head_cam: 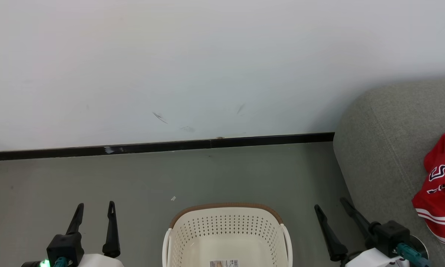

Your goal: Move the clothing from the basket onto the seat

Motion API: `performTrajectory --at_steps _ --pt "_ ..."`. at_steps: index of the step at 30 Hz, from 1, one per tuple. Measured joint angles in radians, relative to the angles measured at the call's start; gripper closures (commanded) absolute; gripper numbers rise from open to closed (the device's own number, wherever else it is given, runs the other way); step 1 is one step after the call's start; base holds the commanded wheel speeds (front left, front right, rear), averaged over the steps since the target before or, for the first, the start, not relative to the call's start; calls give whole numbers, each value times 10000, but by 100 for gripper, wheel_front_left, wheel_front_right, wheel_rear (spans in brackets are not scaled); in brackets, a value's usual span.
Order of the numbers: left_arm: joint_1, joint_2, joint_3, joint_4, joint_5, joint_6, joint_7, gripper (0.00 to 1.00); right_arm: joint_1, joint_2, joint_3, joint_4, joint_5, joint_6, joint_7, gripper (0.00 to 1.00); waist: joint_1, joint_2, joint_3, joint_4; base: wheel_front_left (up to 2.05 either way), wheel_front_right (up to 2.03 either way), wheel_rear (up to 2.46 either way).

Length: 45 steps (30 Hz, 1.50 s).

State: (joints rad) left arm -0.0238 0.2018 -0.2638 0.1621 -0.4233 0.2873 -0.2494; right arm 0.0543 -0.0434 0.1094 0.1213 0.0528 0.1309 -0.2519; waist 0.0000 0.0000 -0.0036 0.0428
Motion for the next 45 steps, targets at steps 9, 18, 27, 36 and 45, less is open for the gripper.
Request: performTrajectory --at_steps 9,18,27,36,45 --pt "-90 -56 -165 6 36 -44 0 0 22 6 -136 -92 4 0 -2 0 0 0 -17 55 0 0 0" --pt "-108 -134 -192 4 219 -98 0 0 32 10 -324 -111 6 0 -2 0 0 0 -25 97 0 0 0" --pt "-127 -169 -188 4 295 -98 0 0 35 12 -330 -161 6 0 -2 0 0 0 -23 122 0 0 0" --pt "-345 -171 -142 61 385 -98 0 0 49 12 -405 -238 27 0 -2 0 0 0 -13 150 0 0 0" --pt "148 -499 -253 523 228 -161 111 100 460 107 -272 226 244 0 25 100 0 0 -5 147 0 0 0"
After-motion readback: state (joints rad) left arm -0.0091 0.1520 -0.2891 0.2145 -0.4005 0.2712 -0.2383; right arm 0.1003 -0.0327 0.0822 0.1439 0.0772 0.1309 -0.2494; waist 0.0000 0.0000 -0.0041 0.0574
